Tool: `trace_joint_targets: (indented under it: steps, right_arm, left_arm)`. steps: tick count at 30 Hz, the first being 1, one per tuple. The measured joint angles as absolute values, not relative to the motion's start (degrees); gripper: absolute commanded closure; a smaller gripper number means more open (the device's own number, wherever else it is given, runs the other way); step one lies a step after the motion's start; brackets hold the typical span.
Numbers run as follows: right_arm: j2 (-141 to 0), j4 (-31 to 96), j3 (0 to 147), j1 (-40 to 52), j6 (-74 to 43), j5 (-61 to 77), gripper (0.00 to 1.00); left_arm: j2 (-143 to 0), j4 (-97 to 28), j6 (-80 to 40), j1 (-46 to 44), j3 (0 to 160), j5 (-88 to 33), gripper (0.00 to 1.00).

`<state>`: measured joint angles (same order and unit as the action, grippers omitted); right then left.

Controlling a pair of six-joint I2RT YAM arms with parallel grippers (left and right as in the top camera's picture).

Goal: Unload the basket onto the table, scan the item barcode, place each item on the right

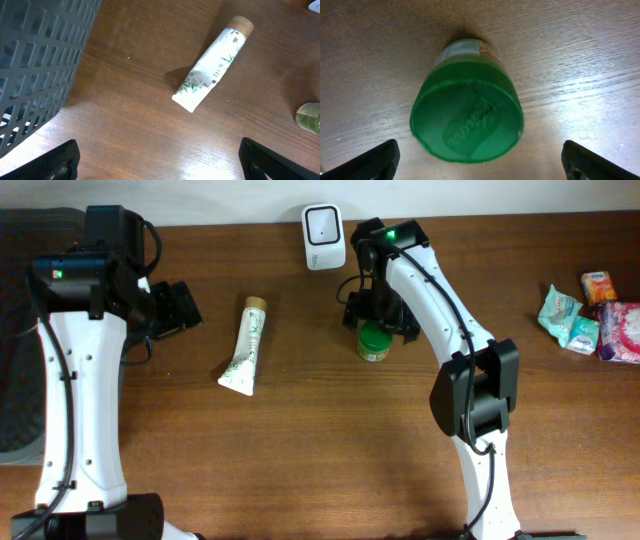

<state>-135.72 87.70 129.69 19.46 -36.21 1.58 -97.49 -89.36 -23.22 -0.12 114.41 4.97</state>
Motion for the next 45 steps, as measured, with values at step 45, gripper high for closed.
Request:
trace_joint_targets:
  steps: [45]
  right_arm:
    - [-135.76, 74.81, 118.41, 19.49, -29.61, 1.58, 0.18]
  left_arm:
    - [-97.49, -89.36, -23.22, -0.12, 114.41, 4.97, 0.01]
